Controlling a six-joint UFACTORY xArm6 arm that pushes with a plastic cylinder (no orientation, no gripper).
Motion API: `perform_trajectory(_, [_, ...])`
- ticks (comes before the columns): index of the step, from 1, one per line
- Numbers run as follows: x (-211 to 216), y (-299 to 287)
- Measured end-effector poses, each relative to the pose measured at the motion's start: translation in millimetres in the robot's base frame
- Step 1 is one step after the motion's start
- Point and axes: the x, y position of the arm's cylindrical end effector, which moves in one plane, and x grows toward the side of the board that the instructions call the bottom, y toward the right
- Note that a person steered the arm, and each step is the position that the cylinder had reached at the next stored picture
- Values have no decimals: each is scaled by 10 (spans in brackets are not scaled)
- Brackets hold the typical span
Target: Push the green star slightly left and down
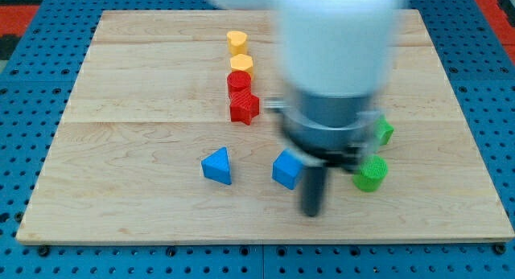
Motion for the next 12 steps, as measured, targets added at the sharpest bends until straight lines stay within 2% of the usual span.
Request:
perform_trajectory(1, [-208,1374])
perform_trajectory(2, [-743,1396])
perform_trajectory(3, [-1088,1101])
perform_trajectory(5, [-1108,-227])
perform_trajectory(8, [-1123,-1915])
perform_trajectory(9, [-1117,-2320])
perform_trajectory(10, [-1299,-2746])
perform_trajectory(11, [-1311,-2855])
perform_trajectory(12, [-1379,-3335])
